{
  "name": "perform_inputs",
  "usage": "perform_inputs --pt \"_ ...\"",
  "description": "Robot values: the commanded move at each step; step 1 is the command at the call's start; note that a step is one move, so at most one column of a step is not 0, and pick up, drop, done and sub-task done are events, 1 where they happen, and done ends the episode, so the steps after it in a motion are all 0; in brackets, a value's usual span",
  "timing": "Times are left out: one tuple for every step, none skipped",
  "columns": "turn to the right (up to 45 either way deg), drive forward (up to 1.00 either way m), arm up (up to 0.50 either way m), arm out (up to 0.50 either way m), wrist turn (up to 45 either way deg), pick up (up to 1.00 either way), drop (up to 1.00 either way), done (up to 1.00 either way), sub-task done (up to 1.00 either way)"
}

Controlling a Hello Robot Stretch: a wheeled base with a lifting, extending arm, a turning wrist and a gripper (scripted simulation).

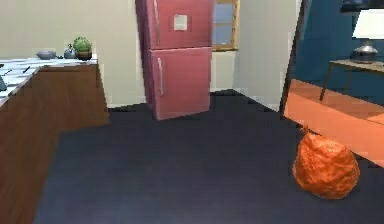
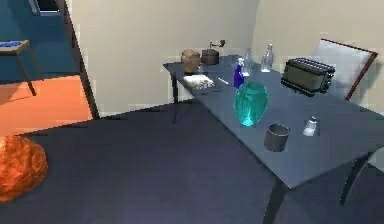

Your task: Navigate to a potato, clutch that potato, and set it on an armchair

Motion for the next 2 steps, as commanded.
perform_inputs --pt "45.0 0.00 0.00 0.00 0.0 0.00 0.00 0.00 0.00" --pt "21.0 0.00 0.00 0.00 0.0 0.00 0.00 0.00 0.00"
